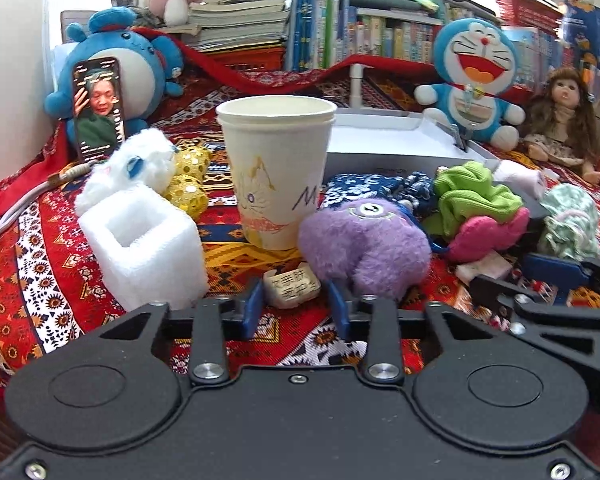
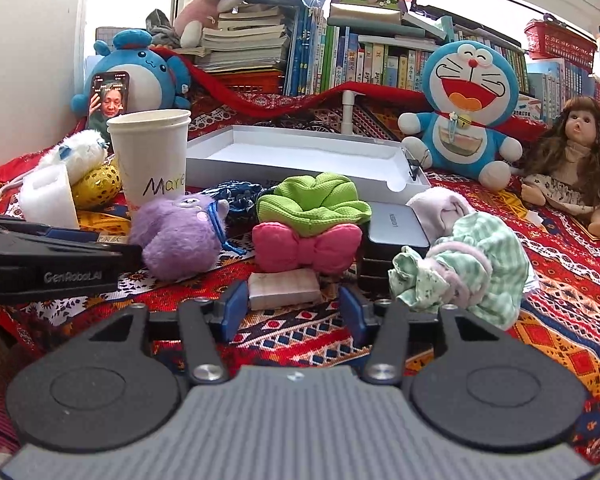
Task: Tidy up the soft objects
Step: 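Close the left gripper on the cream block while the right gripper closes on the pink block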
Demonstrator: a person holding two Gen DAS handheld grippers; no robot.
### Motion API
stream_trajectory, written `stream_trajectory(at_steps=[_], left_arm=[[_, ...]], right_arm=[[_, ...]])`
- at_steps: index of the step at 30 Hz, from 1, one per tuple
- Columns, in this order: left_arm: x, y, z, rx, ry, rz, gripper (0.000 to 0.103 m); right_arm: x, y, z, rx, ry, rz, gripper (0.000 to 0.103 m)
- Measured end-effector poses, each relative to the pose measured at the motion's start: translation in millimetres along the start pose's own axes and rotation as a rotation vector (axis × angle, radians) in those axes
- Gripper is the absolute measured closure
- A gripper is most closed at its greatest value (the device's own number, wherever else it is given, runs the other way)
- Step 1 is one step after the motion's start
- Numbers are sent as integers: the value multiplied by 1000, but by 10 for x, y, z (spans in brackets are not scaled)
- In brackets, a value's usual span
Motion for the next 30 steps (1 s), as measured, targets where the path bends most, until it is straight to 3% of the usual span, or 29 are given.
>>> stream_trajectory(at_steps=[7,10,17,22,27,29,30], left_arm=[[-35,107,79,-2,5,76,74],[-86,112,58,8,28,54,67],[-304,115,71,16,66,-41,61],[-411,119,58,18,103,-60,60],[-280,137,0,48,64,-26,47],[-210,96,-19,46,40,-35,47],[-187,67,-20,40,31,-38,47]], right_arm=[[-43,-29,11,-3,14,-21,41],[-60,-16,14,-3,19,-23,52],[-56,11,37,-3,13,-21,53],[-65,43,39,-1,10,-27,56],[-61,21,26,-1,7,-28,55],[-41,2,13,1,2,-25,43],[-34,-2,4,5,5,-23,42]])
Point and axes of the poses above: each gripper's, at about its wrist camera, not at the fingertips, and y roughly against the way its jaws point, x to its right, z to its underside, the point moved 10 cm from there along -y, roughly the way its jaws point, and after that the axes turned 12 degrees about -x, right-handed, at the moved point
